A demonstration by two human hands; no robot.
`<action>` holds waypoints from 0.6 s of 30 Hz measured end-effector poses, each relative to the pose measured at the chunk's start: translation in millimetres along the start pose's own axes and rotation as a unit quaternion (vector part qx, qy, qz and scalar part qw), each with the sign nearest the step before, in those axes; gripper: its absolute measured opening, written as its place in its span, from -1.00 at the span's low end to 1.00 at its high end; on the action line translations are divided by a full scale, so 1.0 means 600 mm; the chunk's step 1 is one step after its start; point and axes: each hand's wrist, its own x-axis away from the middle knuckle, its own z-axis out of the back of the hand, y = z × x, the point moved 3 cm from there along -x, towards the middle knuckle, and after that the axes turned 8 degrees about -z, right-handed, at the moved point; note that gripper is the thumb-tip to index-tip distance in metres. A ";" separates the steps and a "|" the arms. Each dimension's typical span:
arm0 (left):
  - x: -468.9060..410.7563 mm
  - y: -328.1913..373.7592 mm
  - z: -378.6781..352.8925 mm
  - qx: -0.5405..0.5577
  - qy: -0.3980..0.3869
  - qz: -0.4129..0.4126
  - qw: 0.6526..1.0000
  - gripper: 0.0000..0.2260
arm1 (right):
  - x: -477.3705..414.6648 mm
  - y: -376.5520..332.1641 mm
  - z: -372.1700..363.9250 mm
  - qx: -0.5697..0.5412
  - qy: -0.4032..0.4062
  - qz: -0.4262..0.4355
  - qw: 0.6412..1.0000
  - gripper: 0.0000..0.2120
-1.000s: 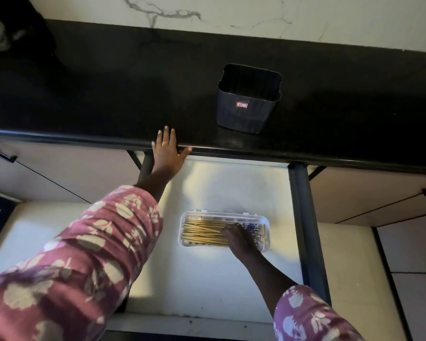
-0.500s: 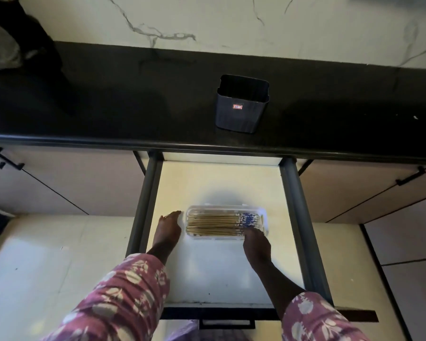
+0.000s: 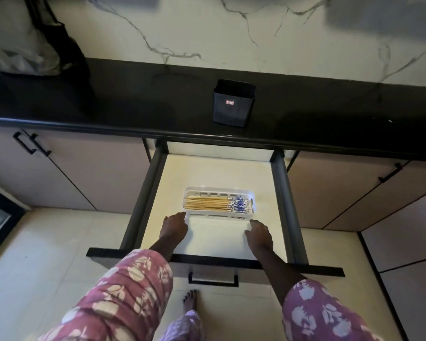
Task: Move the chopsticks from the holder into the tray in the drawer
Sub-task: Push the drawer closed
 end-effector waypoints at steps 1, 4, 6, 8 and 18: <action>0.008 0.003 -0.001 0.000 -0.002 0.000 1.000 -0.58 | -0.002 0.001 0.004 0.008 -0.008 0.007 1.000 -0.60; 0.008 0.001 0.006 0.041 -0.005 0.036 0.999 -0.62 | -0.017 -0.005 0.014 -0.034 -0.025 -0.020 0.999 -0.57; -0.009 -0.005 0.012 0.068 0.000 0.075 0.995 -0.65 | -0.034 -0.010 0.019 -0.109 -0.033 -0.064 0.991 -0.60; -0.028 -0.006 0.017 0.074 -0.006 0.091 0.993 -0.69 | -0.051 -0.014 0.018 -0.157 -0.048 -0.098 0.981 -0.60; -0.088 -0.014 -0.004 0.181 -0.077 0.123 0.973 -0.69 | -0.091 -0.022 -0.021 -0.331 -0.122 -0.204 0.913 -0.61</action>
